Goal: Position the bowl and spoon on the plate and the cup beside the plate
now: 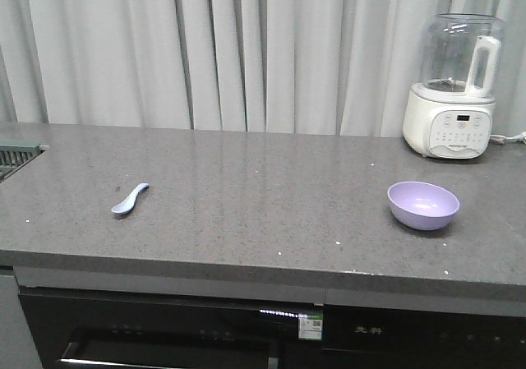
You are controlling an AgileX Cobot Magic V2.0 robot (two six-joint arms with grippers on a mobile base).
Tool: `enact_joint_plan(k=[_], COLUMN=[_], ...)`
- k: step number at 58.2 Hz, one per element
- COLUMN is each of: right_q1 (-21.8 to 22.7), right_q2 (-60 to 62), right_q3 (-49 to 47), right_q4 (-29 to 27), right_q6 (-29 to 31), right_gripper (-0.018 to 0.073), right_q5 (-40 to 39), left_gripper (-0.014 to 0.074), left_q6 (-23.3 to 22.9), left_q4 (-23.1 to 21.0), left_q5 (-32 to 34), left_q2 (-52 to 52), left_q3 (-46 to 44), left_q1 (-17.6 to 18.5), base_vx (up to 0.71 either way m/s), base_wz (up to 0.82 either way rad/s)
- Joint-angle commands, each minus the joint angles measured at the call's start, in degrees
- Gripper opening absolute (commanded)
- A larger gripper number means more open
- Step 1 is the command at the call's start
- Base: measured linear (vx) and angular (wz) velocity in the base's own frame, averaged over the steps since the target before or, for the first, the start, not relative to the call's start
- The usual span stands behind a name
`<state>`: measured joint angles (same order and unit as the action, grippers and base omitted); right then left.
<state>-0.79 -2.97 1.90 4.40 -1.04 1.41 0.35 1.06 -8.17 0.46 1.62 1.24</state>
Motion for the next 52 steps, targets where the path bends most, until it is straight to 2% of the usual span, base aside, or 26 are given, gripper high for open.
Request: enact_joint_plan(k=[1, 52], right_q1=[0.34, 0.34], right_q2=[-1.22, -1.22], right_q3=[0.75, 0.75], right_q4=[0.11, 0.11], right_q6=[0.33, 0.33], right_gripper=[-0.0009, -0.0009], right_q5=[-4.8, -4.92], left_gripper=[-0.0007, -0.0006], left_q6=[-0.35, -0.35], left_q4=[-0.37, -0.37], left_q5=[4.64, 4.64], left_q2=[0.85, 0.86], left_q3=[1.33, 1.33], left_q1=[0.43, 0.43], base_vx=[0.27, 0.24], base_wz=[0.13, 0.05])
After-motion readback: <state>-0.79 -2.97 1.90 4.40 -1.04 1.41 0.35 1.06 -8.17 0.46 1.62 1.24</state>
